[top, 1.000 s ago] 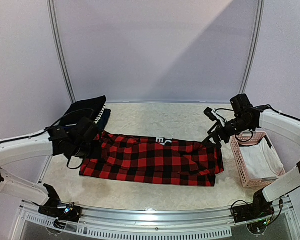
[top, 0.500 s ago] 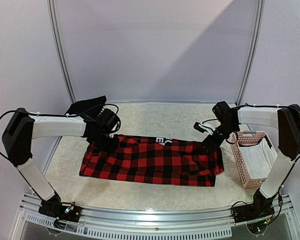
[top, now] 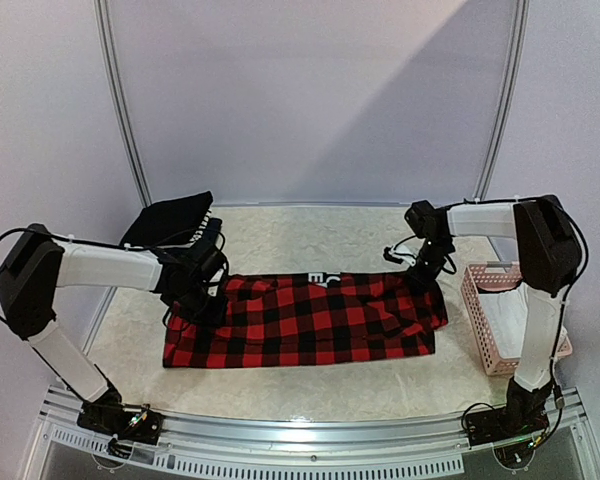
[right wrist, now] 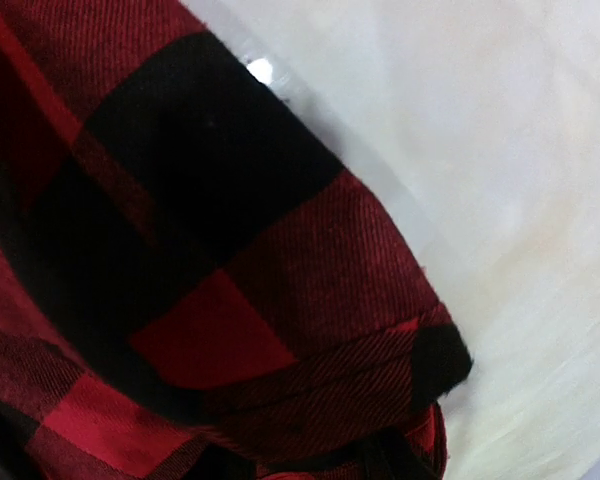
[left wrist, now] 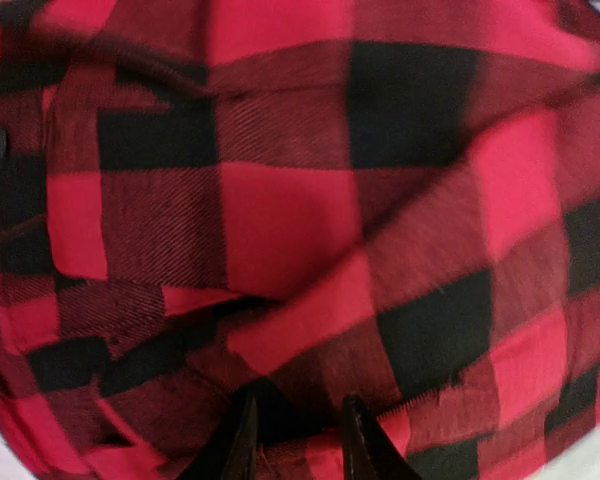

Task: Fold and stack the mixed laundry pile
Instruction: Rotate the rectangle-folded shirt at the center of the board.

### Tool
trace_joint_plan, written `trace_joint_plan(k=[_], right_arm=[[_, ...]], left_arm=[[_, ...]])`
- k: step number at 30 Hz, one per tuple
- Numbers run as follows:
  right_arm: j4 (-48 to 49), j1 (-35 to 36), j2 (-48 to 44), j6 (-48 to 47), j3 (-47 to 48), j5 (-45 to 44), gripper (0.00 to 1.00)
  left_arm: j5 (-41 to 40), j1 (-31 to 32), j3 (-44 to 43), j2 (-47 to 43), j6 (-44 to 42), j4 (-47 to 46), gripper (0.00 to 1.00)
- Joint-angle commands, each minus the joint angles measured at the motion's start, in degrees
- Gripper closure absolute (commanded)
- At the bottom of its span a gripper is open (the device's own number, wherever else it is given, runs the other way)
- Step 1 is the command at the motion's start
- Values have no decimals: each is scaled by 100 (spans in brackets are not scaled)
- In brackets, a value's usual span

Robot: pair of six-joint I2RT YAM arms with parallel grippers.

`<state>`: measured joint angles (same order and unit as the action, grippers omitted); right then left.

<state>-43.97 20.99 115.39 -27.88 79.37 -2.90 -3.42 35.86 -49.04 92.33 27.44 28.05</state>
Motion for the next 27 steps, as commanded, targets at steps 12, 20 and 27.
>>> trace_joint_plan(k=[12,20,27], right_arm=[[-713,-140,1232,-32,3950,-583,17],[-487,-140,-1256,687,1416,995,13],[69,-142,-2368,918,-222,1768,11]], left_arm=[[-1143,2167,-645,-1255,-1608,1965,59],[-678,2450,-537,-551,-1499,1937,54],[-505,2470,-946,538,-1649,2174,54]])
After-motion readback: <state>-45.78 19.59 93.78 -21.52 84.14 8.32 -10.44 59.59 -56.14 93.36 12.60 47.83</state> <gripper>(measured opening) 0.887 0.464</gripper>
